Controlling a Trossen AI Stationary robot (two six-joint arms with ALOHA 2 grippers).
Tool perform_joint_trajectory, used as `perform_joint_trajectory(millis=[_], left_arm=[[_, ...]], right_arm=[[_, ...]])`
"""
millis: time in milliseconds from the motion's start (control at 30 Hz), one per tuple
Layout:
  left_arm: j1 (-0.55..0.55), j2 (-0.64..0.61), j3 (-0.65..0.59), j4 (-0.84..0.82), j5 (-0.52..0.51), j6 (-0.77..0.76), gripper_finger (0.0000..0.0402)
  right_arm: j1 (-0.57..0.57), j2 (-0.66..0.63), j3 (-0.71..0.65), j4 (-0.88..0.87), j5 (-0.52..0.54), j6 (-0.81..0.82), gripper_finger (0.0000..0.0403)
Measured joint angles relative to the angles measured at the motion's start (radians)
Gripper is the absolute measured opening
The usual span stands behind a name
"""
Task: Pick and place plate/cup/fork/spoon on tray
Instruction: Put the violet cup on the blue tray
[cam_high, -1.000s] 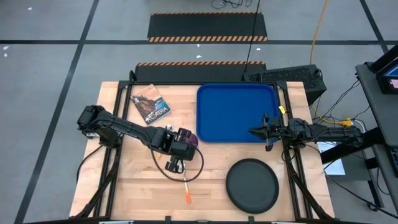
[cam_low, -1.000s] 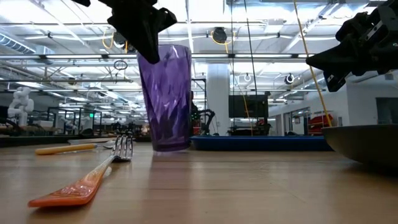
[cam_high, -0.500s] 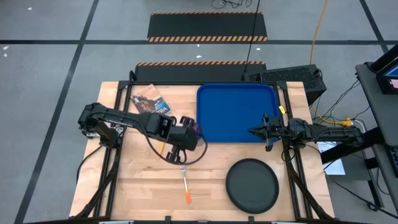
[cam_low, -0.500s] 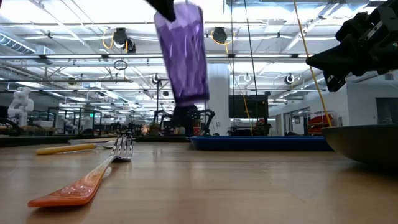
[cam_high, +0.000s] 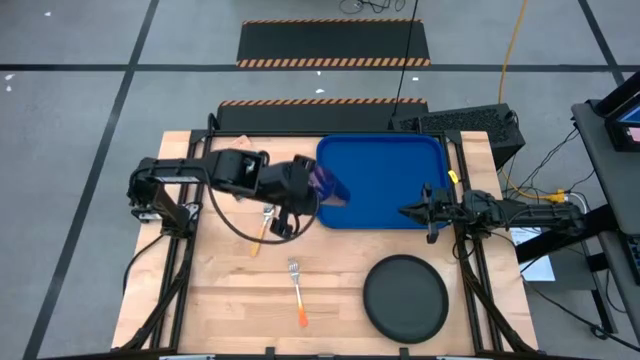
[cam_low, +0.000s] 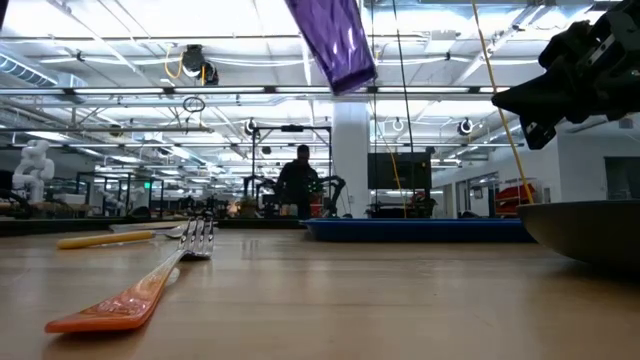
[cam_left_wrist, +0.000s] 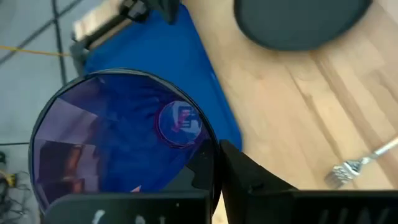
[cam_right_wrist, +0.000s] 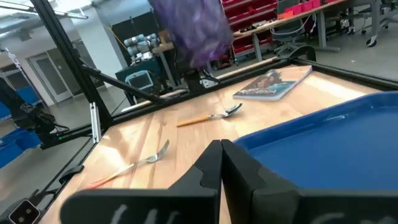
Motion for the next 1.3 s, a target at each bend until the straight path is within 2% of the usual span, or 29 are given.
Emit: perform_joint_trajectory(millis=[200, 367, 467, 567, 767, 867, 967, 1100, 1300], left_arm=[[0.052, 0.001, -0.002, 0.052, 0.019, 0.068, 0.0021], [0.064, 0.045, -0.008, 0.094, 0.031, 0.102, 0.0008], [0.058, 0.074, -0.009, 0.111, 0.034, 0.13, 0.0012], [0.053, 0.107, -0.009, 0.117, 0.034, 0.187, 0.0024], [0.054, 0.173, -0.009, 0.132, 0.038, 0.23, 0.0012], [0.054, 0.19, -0.009, 0.133, 0.037, 0.232, 0.0008], [0.053, 0.199, -0.009, 0.129, 0.032, 0.231, 0.0021], [0.05, 0.197, -0.009, 0.124, 0.025, 0.225, 0.0024], [0.045, 0.197, -0.009, 0.113, 0.004, 0.225, 0.001]], right_arm=[[0.0, 0.036, 0.0, 0.017, 0.001, 0.084, 0.0], [0.022, 0.094, 0.049, 0.084, -0.002, 0.107, 0.0002], [0.07, 0.192, 0.191, 0.065, 0.046, 0.052, 0.0014], [0.134, 0.341, 0.37, 0.027, 0.108, -0.068, 0.0032], [0.2, 0.744, 0.773, -0.231, 0.246, -0.334, 0.0077], [0.2, 0.946, 0.982, -0.426, 0.3, -0.405, 0.0097], [0.202, 1.11, 1.149, -0.58, 0.343, -0.435, 0.0113], [0.203, 1.225, 1.291, -0.686, 0.344, -0.465, 0.0128], [0.216, 1.266, 1.313, -0.696, 0.357, -0.498, 0.0134]])
